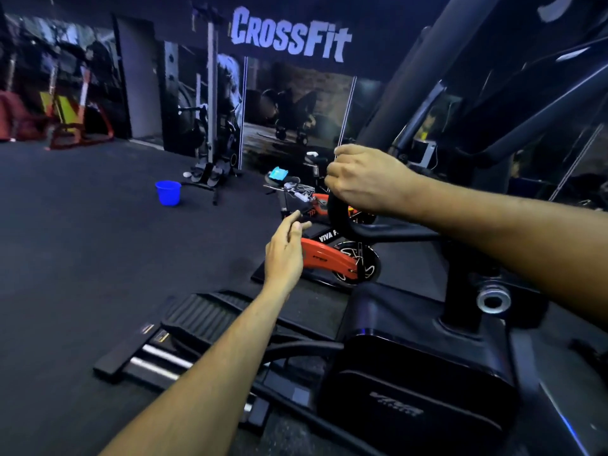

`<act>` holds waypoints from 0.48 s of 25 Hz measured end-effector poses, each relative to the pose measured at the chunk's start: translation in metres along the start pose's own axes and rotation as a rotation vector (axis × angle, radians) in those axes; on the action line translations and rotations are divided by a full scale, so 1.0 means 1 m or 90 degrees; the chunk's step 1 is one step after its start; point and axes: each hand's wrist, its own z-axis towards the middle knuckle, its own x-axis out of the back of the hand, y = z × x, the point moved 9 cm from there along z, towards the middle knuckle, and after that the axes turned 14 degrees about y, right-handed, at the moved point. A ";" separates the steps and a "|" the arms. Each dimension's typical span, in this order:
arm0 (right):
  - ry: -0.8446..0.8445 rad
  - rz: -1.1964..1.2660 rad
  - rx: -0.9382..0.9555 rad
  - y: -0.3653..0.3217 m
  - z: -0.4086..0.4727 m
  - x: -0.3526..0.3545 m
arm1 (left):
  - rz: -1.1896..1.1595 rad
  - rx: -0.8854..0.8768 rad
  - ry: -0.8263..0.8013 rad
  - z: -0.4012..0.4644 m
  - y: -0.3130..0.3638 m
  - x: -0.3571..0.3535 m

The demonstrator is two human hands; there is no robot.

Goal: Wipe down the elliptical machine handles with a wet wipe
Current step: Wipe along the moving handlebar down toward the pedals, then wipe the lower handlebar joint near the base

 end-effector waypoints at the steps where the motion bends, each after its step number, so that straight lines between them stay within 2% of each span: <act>1: -0.029 0.009 0.022 -0.012 0.007 -0.005 | 0.004 0.000 0.001 0.002 0.000 0.003; 4: -0.185 0.023 0.083 -0.052 0.012 -0.033 | 0.002 -0.007 0.005 0.006 0.000 0.011; 7: -0.275 0.034 0.171 -0.087 0.000 -0.058 | 0.010 -0.010 -0.006 0.009 0.001 0.019; 9: -0.230 0.021 0.217 -0.103 -0.008 -0.063 | 0.022 -0.026 -0.012 0.009 0.000 0.025; 10: -0.185 0.019 0.204 -0.105 -0.011 -0.058 | 0.032 -0.035 -0.020 0.010 0.000 0.027; 12: -0.162 0.043 0.190 -0.106 -0.028 -0.062 | 0.035 -0.055 -0.027 0.018 -0.001 0.030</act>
